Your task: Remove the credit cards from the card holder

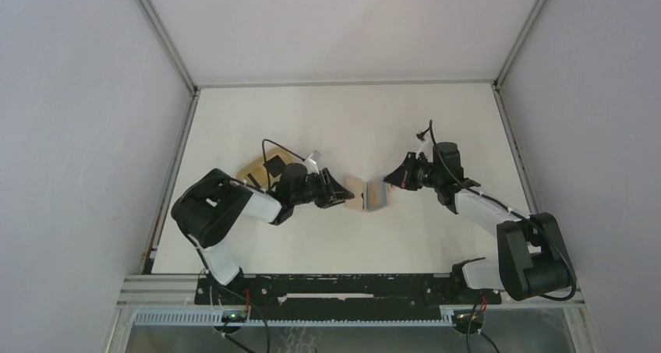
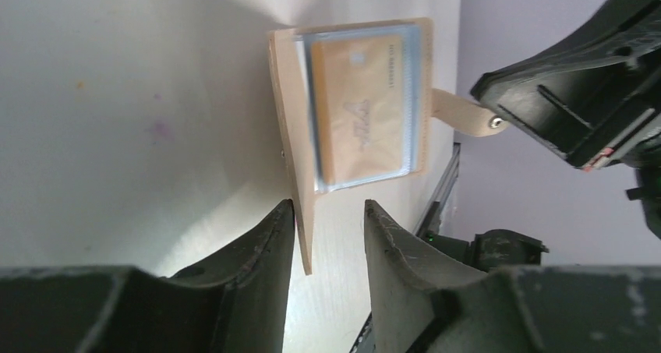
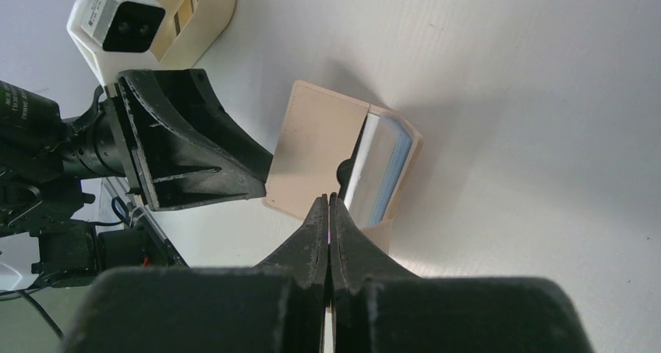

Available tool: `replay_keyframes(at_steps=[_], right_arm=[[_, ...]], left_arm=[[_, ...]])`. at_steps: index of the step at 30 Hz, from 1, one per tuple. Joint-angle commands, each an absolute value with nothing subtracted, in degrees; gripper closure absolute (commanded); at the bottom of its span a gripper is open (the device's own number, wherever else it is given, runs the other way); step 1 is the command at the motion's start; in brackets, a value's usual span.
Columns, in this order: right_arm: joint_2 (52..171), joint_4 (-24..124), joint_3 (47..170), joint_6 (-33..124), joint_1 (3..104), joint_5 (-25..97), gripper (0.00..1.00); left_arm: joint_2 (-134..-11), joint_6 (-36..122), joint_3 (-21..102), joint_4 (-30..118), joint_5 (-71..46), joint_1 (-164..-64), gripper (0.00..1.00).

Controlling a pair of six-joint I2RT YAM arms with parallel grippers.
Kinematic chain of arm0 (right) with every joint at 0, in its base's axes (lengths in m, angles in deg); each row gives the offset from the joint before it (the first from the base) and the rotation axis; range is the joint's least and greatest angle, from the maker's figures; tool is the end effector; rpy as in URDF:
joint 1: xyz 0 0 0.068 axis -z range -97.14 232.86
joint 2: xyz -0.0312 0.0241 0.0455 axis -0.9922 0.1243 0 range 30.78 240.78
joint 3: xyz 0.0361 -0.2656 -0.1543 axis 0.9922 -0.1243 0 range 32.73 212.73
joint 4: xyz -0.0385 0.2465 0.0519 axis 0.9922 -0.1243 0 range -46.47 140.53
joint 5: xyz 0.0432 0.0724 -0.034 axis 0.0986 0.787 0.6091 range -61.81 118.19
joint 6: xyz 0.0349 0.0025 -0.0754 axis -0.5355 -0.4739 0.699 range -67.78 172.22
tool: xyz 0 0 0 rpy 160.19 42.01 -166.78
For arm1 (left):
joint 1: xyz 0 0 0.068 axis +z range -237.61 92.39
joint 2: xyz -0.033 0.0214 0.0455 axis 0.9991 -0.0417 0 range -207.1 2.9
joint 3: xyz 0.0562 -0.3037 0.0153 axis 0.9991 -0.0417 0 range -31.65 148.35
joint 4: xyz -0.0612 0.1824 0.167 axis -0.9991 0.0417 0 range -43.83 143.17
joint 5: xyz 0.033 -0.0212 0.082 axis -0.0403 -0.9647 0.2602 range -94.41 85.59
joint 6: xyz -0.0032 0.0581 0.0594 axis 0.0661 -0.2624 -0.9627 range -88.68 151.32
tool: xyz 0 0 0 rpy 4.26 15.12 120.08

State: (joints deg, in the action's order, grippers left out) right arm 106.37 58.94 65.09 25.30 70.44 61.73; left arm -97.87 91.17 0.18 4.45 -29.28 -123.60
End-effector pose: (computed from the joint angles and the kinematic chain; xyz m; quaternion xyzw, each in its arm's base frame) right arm 0.2549 0.0973 0.2095 -0.0255 0.8587 0.3900 0.3315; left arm 0.2590 -0.2259 0.1452 -0.0626 0.8388 -0.5007 0.2045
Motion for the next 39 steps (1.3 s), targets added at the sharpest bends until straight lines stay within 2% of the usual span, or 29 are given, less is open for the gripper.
replay_keyframes(at_steps=[1, 13, 21, 23, 25, 26, 39], right_arm=[[106.8, 62.2, 66.3, 25.7, 70.1, 62.5, 1.0], [107.1, 62.4, 66.3, 25.6, 69.8, 62.6, 1.0], [106.8, 62.2, 66.3, 25.7, 69.7, 62.7, 1.0], [107.0, 62.2, 66.3, 25.7, 69.7, 62.7, 1.0], [107.2, 62.3, 66.3, 25.8, 69.6, 62.6, 1.0], [107.3, 62.4, 66.3, 25.8, 69.6, 62.6, 1.0], [106.8, 61.7, 68.2, 24.6, 67.6, 62.8, 1.0]], left_arm=[[-99.2, 94.8, 0.8, -5.4, -31.0, -123.6, 0.58], [-95.7, 86.1, 3.8, 12.4, -25.3, -123.9, 0.63], [-96.2, 85.2, 5.1, 13.7, -25.3, -124.0, 0.68], [-96.2, 85.2, 5.4, 13.6, -25.6, -124.0, 0.79], [-96.1, 85.0, 5.6, 13.5, -25.9, -124.1, 0.98], [-96.0, 85.0, 5.6, 13.5, -25.9, -124.0, 1.0], [-96.5, 88.8, 0.6, 6.2, -25.7, -124.7, 1.0]])
